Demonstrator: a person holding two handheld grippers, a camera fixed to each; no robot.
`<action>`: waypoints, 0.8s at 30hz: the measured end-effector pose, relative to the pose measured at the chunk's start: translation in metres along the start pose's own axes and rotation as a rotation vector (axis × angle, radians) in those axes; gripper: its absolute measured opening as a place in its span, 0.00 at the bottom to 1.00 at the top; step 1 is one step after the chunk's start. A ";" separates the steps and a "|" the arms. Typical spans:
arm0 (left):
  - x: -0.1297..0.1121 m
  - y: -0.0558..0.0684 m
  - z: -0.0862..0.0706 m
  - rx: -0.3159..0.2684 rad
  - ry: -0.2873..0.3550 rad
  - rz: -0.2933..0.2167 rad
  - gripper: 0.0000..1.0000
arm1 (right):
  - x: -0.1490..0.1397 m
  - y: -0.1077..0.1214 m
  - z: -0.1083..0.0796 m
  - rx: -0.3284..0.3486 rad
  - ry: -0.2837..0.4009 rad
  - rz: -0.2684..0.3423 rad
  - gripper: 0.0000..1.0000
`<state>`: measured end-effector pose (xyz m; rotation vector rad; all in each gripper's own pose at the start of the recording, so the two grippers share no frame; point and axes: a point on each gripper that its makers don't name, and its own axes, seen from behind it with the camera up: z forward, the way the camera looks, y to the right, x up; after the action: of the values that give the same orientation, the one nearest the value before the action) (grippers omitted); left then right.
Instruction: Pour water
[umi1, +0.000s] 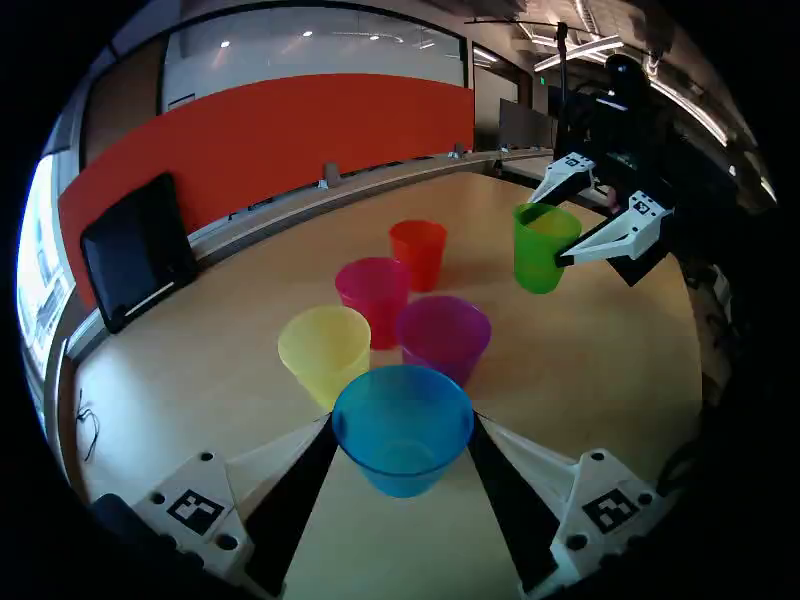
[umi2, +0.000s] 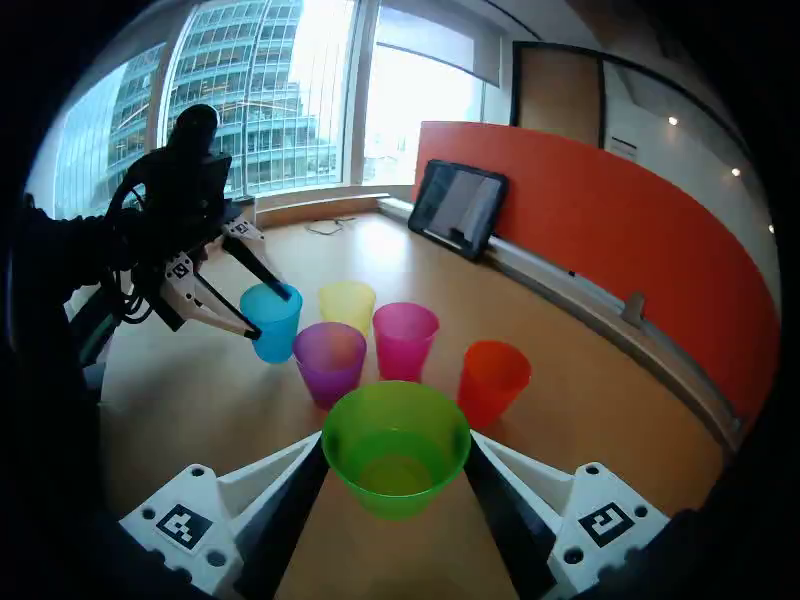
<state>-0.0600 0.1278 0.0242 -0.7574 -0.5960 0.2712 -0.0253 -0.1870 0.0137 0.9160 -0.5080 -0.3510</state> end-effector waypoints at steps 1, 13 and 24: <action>-0.001 0.000 0.001 -0.001 -0.002 -0.002 0.89 | -0.001 0.000 0.001 0.000 -0.002 0.000 0.92; -0.015 -0.001 0.007 -0.002 -0.019 -0.009 0.89 | -0.008 0.003 0.004 -0.011 -0.017 -0.004 0.92; -0.026 -0.004 0.007 0.018 -0.050 -0.003 0.96 | -0.012 0.005 0.011 -0.015 -0.020 0.009 0.92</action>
<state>-0.0848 0.1175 0.0200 -0.7337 -0.6410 0.2925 -0.0411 -0.1857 0.0197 0.8960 -0.5268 -0.3555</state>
